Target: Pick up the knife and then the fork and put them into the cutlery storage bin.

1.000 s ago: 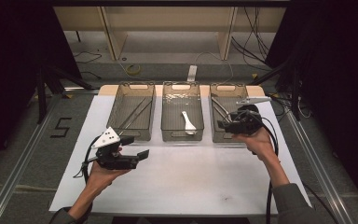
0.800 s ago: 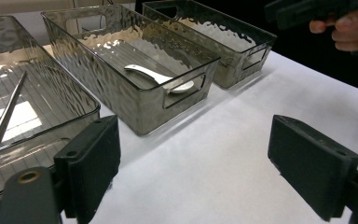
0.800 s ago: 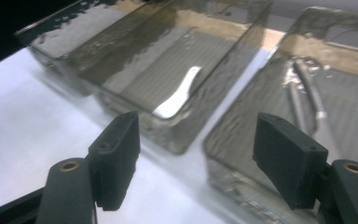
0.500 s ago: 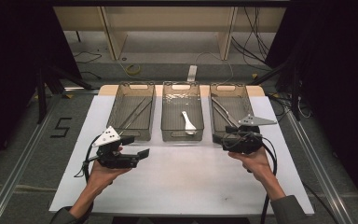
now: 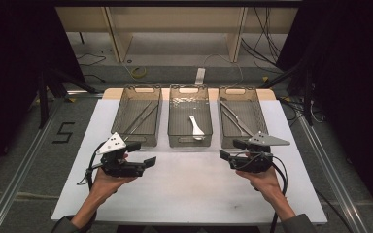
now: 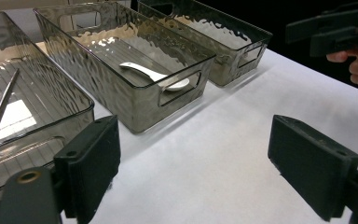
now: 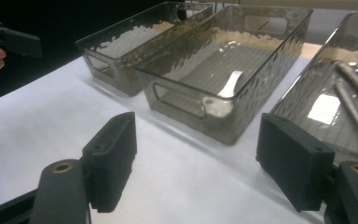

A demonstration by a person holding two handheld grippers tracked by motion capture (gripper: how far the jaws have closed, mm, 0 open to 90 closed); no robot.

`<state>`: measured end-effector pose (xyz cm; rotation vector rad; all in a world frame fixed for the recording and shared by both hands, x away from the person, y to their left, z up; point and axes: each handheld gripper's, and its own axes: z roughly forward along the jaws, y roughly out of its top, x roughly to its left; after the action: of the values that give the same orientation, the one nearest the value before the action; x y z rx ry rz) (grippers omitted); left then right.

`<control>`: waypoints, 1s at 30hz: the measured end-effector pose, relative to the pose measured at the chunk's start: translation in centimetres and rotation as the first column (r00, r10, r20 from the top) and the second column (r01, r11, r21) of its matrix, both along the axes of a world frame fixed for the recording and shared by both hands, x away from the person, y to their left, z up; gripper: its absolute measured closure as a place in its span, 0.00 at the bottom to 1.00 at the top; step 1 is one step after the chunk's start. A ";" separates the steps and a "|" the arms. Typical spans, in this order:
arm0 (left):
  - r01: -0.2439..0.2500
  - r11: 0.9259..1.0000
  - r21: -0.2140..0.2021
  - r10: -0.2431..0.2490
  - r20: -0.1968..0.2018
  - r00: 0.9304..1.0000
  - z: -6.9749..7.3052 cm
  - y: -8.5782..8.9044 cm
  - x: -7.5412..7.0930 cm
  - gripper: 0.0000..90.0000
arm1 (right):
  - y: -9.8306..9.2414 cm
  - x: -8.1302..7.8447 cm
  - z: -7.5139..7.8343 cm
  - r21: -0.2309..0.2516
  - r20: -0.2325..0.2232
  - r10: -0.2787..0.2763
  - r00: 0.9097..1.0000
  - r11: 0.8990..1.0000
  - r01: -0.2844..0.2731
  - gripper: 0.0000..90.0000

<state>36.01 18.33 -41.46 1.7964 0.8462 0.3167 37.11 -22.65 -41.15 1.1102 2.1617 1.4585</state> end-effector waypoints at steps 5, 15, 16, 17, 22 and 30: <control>0.002 1.000 0.000 -0.002 -0.002 1.000 0.0 -0.1 0.0 0.18 | 0.2 -0.7 -0.3 -0.011 0.016 0.001 1.000 1.000 -0.001 0.32; 0.010 1.000 0.001 -0.010 -0.007 1.000 0.0 -0.2 0.0 0.18 | -0.4 -2.2 -0.6 -0.002 0.062 -0.008 0.998 1.000 0.008 0.31; 0.009 1.000 -0.002 -0.009 -0.007 1.000 0.0 -0.2 0.0 0.18 | -0.4 -2.4 -0.6 -0.002 0.064 -0.009 0.998 1.000 0.009 0.31; 0.012 1.000 0.000 -0.012 -0.006 1.000 0.0 -0.2 0.0 0.18 | -0.5 -2.5 -0.7 0.001 0.064 -0.009 0.998 1.000 0.009 0.31; 0.010 1.000 -0.010 -0.011 -0.010 1.000 0.0 -0.2 0.0 0.18 | -0.8 -3.3 -1.0 -0.002 0.077 -0.011 0.997 1.000 0.011 0.30; 0.014 0.999 -0.037 -0.015 -0.019 1.000 0.1 -0.1 0.0 0.18 | -1.2 -4.1 -1.3 0.002 0.084 -0.018 0.996 1.000 0.018 0.29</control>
<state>36.03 18.23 -41.37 1.7730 0.8469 0.2731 32.99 -23.81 -42.44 1.0463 2.0891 1.4716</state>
